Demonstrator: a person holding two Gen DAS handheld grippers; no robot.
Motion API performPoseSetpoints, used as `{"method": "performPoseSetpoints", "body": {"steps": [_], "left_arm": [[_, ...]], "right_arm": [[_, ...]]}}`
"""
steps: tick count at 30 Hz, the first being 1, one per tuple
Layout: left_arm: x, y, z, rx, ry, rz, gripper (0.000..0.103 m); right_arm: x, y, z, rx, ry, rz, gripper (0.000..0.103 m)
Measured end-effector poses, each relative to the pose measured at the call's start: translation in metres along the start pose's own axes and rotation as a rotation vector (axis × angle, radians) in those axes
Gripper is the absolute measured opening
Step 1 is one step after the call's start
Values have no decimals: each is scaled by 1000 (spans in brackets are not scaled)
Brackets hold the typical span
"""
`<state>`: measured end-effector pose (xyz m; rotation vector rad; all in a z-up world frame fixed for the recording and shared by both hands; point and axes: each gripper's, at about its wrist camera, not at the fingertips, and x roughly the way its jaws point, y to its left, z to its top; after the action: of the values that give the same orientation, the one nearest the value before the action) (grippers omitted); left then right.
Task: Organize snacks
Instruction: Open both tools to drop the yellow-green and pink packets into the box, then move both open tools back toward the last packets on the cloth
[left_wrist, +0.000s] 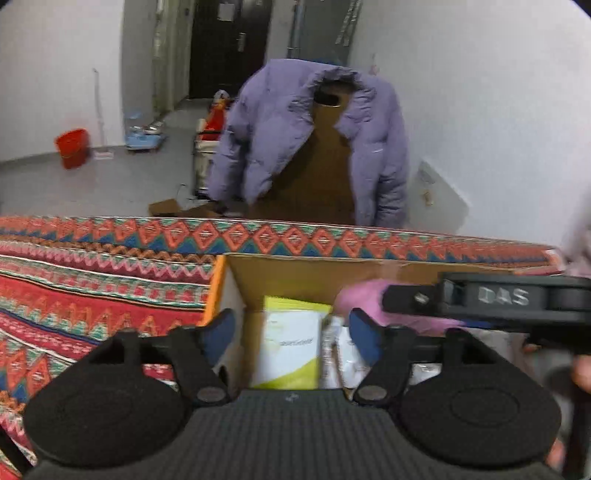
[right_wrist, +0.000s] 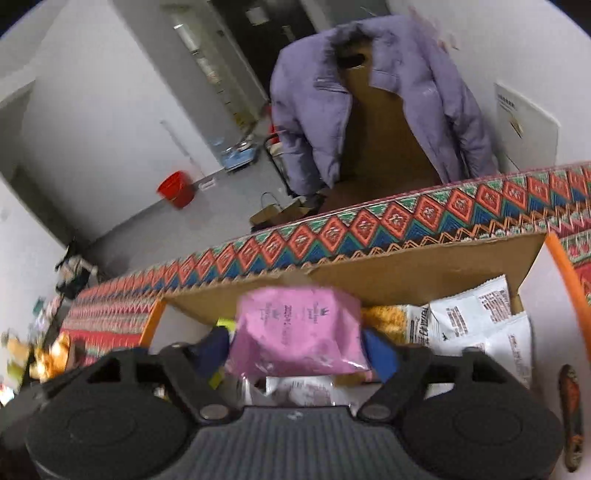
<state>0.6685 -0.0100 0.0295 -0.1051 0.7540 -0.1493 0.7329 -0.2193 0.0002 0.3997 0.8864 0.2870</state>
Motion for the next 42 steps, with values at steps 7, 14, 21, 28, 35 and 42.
{"method": "performPoseSetpoints", "body": {"steps": [7, 14, 21, 28, 35, 42], "left_arm": [[-23, -1, -5, 84, -30, 30, 72], [-58, -2, -17, 86, -4, 46, 76], [-98, -10, -27, 45, 13, 72, 88], [-161, -35, -55, 93, -94, 101, 103], [-200, -54, -92, 106, -157, 98, 103], [-238, -61, -129, 72, -217, 86, 103]], "right_arm": [[-13, 12, 2, -69, -21, -23, 80], [-70, 4, -13, -180, -3, -130, 81], [-138, -19, -38, -217, -9, -257, 83], [-210, -23, -78, -251, -85, -290, 95], [-252, -26, -114, -239, -145, -258, 99], [-288, -30, -151, -221, -213, -193, 100]]}}
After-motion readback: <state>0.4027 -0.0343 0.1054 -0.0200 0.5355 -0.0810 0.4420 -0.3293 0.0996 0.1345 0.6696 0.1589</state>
